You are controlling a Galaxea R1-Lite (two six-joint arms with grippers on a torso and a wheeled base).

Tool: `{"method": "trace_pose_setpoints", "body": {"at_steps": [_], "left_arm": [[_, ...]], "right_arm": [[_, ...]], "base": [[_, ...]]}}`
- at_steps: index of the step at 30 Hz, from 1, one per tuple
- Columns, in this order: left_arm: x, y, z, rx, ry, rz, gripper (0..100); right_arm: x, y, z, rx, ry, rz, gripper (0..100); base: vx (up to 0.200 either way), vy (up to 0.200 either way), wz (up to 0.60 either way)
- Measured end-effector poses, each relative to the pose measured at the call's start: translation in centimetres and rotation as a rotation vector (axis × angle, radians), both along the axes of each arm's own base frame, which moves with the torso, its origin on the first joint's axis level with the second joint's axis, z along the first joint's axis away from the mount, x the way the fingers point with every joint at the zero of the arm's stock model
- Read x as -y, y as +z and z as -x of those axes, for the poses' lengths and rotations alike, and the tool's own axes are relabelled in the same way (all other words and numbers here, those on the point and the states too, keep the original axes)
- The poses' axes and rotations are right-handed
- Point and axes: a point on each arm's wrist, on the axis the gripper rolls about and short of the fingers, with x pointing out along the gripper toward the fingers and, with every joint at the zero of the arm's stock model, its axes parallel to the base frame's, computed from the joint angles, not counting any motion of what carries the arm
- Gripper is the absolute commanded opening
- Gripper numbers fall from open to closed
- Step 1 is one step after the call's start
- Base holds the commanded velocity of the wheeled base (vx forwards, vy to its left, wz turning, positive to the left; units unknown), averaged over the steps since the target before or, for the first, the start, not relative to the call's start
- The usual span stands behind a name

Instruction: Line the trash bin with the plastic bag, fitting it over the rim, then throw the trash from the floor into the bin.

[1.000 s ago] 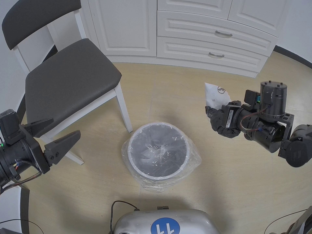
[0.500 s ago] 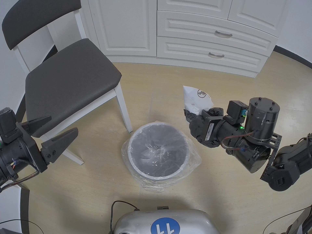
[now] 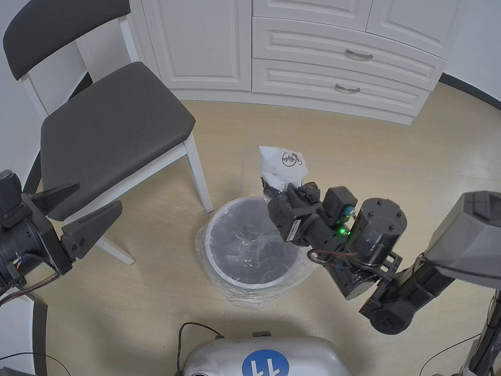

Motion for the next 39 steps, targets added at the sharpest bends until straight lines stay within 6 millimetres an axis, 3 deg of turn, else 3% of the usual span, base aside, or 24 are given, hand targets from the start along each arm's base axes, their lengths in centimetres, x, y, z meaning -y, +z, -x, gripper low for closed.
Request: {"method": "trace_pose_setpoints", "body": {"at_steps": [8,21,39], "left_arm": [[-0.1,0.1,0.0,0.005,0.006,0.003,100],[-0.3,0.2,0.0,0.012,0.015,0.005,100],[-0.2,0.2,0.0,0.017,0.016,0.009,100]], "right_arm": [[-2.1,-4.8,-1.2,-0.047,0.024,0.090,0],[-4.4,-8.5,-2.7,-0.093,0.040,0.061,0],[-4.7,-13.6,-5.6,-0.144,0.005,0.070,0]], "base": [[0.000,0.000,0.00],[0.000,0.000,0.00],[0.000,0.000,0.00]]}}
